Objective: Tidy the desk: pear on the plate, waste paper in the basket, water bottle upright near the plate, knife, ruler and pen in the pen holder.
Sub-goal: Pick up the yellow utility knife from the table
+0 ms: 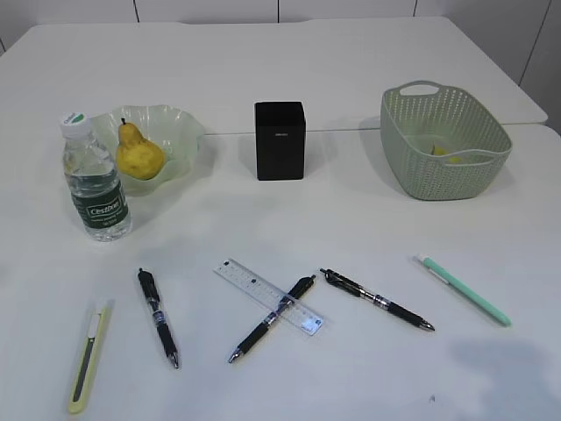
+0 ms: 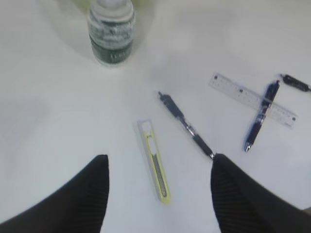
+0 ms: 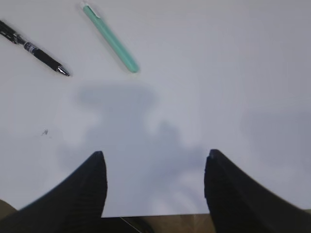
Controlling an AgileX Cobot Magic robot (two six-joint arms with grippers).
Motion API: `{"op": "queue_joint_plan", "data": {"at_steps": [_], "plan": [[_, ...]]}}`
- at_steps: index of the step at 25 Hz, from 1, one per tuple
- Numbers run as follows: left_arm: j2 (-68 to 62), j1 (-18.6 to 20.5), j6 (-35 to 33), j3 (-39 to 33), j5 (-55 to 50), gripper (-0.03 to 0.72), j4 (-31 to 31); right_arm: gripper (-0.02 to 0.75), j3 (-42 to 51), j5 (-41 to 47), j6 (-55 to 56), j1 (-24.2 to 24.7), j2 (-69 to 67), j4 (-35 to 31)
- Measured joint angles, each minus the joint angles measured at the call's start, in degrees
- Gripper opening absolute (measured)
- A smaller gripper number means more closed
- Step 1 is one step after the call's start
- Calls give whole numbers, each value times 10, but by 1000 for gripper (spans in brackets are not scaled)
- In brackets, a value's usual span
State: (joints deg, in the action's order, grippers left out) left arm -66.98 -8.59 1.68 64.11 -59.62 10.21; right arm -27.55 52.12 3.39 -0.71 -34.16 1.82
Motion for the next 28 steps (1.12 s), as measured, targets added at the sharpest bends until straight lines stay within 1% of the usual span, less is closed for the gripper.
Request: {"op": "queue_joint_plan", "data": {"at_steps": [7,9,12,16,23,28], "plan": [[-74,-4,0,0,-19,457,4,496,0,0,0,0,0,0],[-97,-18,0,1,-19,457,1,496,0,0,-1,0,0,0],[-133,-51,6,1,-12,457,-7,496,0,0,-2,0,0,0],[-187,-90,51,1,10,457,-33,496,0,0,-3,0,0,0],[-291,-96,78,1,29,453,-35,496,0,0,-10,0,0,0],[-344,-96,79,1,40,423,-25,496,0,0,-11,0,0,0]]}}
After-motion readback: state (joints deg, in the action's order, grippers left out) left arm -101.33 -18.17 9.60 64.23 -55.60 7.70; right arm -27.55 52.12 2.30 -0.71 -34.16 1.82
